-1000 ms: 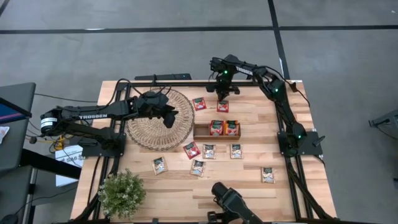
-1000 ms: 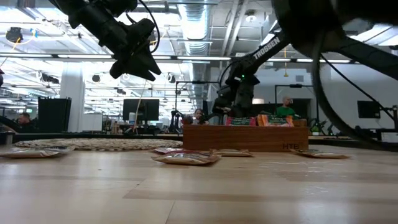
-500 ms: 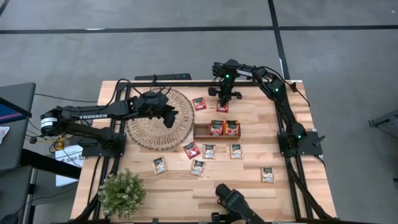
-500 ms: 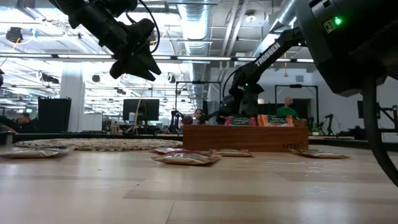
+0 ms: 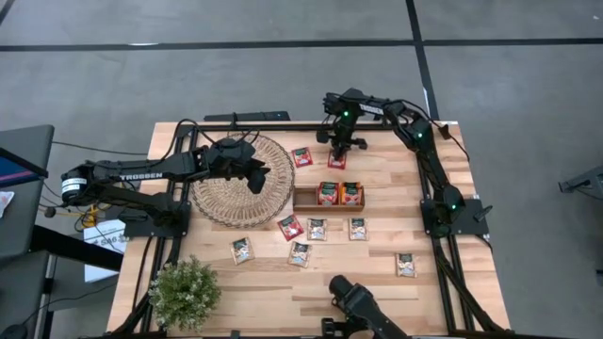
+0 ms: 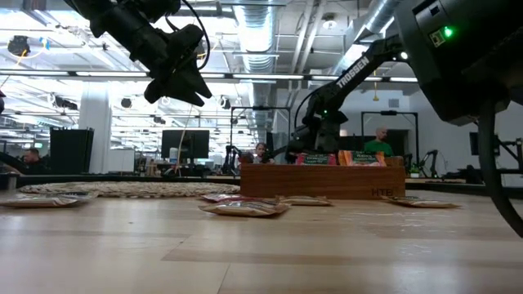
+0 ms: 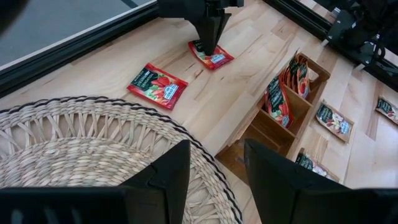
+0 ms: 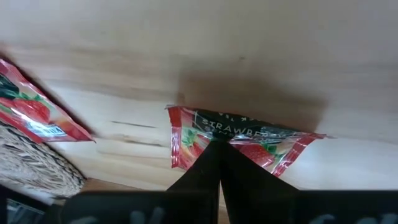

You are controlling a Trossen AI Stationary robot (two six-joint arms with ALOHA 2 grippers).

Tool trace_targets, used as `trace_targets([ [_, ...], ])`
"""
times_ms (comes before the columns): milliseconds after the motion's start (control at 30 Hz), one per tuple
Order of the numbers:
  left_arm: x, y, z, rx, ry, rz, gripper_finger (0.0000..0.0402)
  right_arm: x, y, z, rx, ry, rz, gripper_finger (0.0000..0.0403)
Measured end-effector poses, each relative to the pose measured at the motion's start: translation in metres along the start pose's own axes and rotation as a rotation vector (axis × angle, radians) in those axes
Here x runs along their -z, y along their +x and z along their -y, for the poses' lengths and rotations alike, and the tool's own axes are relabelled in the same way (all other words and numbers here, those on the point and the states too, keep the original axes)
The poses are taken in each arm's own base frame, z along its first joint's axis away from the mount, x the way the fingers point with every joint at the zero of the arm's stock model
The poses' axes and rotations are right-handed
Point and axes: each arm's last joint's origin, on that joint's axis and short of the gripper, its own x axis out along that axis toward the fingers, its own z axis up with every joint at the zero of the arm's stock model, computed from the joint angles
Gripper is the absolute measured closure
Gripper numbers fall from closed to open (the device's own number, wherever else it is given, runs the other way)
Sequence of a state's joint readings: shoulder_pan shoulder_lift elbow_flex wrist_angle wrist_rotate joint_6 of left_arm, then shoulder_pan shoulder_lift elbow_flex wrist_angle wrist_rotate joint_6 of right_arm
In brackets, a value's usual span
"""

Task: Pick & Place Tea
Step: Put the red tea bag into the middle section of the wooden organizer

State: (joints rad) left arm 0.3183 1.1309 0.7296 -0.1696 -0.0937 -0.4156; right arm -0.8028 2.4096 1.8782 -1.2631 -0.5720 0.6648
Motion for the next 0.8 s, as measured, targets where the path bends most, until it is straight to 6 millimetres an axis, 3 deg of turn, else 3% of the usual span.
trace_targets([
  [300, 0.0, 0.0, 0.0, 0.0, 0.0, 0.0, 0.0259, -0.01, -0.018, 0.029, 0.069, 0.156, -0.023, 0.0403],
  [800, 0.0, 0.0, 0.0, 0.0, 0.001, 0.0, 0.0259, -0.013, -0.041, 0.071, 0.321, 0.18, -0.04, 0.0403],
])
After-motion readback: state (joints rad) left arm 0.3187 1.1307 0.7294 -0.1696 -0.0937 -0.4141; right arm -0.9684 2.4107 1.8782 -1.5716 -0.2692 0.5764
